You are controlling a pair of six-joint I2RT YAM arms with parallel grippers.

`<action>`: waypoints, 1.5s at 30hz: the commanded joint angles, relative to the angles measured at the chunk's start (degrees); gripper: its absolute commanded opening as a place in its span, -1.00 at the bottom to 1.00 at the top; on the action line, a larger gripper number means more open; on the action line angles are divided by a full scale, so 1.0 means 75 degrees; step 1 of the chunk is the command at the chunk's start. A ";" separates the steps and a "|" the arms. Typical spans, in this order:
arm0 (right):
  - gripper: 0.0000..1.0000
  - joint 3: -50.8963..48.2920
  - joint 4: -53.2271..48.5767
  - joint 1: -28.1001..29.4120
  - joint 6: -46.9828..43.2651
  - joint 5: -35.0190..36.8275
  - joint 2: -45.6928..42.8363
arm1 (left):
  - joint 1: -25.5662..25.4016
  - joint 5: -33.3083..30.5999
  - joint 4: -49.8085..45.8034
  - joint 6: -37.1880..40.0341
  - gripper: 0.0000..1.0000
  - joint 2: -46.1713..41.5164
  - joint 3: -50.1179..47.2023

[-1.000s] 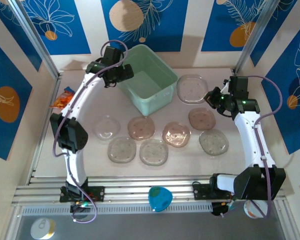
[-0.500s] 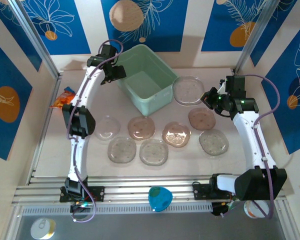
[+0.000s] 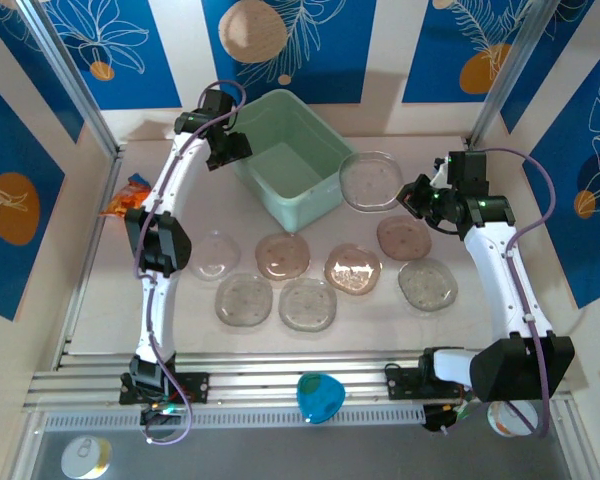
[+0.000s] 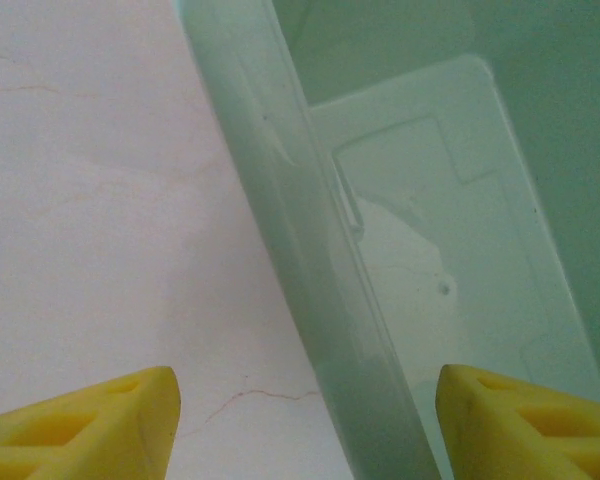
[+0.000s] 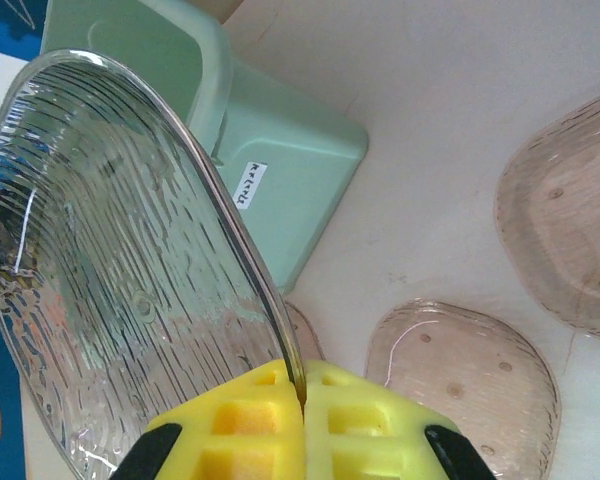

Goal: Place the plates into the plastic bin on the countertop

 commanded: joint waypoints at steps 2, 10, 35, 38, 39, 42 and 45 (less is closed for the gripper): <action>-0.92 0.0156 0.0169 0.0024 0.0042 -0.0396 -0.0169 | -0.0013 0.0087 -0.0098 -0.0568 0.28 -0.0229 -0.0479; -0.92 0.0026 0.0349 0.0030 0.0118 -0.0751 -0.0202 | -0.0130 0.0198 0.0690 -0.1661 0.15 -0.1085 -0.1863; -0.92 0.0555 0.0311 0.0099 0.0001 -0.1437 0.0340 | -0.1918 -0.2074 0.2953 -0.6235 -0.56 -0.3014 -0.4506; -0.92 0.0645 0.0275 0.0094 -0.0005 -0.1492 0.0378 | -0.2175 -0.2427 0.2880 -0.6648 -0.56 -0.2960 -0.4419; -0.92 0.0652 0.0274 0.0094 -0.0003 -0.1514 0.0372 | -0.2279 -0.2589 0.2840 -0.6784 -0.55 -0.2976 -0.4423; -0.92 0.0722 0.0252 0.0105 0.0007 -0.1533 0.0411 | -0.2565 -0.3066 0.2814 -0.7219 -0.52 -0.2997 -0.4493; -0.92 0.0848 0.0167 0.0102 -0.0039 -0.1591 0.0476 | -0.2740 -0.3224 0.2812 -0.7303 -0.46 -0.2924 -0.4375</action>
